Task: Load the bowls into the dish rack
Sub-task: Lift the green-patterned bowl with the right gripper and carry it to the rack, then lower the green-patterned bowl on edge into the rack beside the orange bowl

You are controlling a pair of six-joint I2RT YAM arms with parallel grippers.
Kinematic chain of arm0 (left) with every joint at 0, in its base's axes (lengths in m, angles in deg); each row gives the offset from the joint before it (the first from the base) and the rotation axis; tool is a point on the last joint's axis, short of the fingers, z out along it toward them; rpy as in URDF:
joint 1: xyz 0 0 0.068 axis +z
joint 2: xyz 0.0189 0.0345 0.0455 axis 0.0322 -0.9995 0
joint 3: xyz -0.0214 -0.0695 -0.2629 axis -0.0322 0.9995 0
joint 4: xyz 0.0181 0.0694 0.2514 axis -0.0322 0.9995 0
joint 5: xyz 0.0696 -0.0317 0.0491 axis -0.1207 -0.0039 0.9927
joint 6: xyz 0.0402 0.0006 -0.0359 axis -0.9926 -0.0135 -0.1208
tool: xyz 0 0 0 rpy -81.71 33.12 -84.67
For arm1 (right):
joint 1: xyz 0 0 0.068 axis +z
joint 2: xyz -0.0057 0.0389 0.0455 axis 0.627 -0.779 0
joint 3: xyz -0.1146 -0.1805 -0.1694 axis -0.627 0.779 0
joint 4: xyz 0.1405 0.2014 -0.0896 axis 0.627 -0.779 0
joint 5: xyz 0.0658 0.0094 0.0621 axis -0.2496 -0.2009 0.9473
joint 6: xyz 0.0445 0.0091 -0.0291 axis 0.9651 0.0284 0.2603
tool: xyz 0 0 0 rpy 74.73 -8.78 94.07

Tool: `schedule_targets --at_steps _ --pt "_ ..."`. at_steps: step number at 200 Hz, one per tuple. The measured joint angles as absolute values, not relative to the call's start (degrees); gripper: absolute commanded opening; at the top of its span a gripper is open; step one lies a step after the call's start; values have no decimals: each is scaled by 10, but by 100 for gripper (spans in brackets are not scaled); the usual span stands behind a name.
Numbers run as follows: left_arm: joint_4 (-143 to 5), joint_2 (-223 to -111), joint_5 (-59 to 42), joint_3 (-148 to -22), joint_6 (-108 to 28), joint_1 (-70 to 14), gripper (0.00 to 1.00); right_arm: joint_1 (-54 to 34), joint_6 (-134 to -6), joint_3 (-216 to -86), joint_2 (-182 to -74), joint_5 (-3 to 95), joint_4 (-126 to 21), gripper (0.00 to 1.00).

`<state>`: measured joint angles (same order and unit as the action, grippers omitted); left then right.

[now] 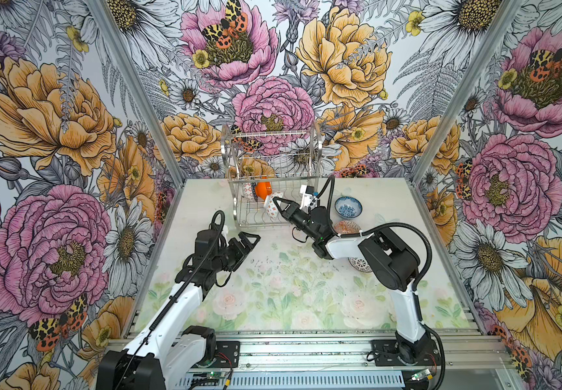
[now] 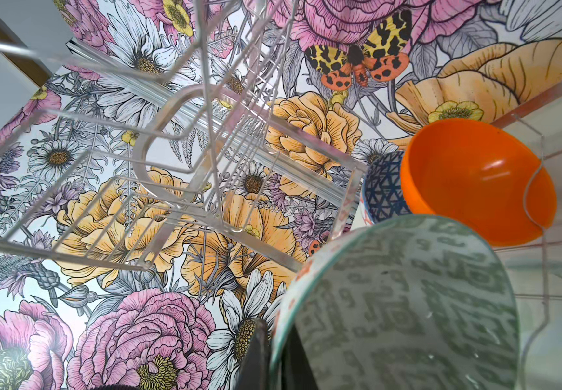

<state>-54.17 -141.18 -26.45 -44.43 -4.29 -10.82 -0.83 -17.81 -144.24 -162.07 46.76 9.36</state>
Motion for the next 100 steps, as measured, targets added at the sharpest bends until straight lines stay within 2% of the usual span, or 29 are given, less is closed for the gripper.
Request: schedule_targets --at_steps 100 --pt "-557 -1486 -298 -502 -47 -89 99 -8 -179 -1503 -1653 397 78 0"
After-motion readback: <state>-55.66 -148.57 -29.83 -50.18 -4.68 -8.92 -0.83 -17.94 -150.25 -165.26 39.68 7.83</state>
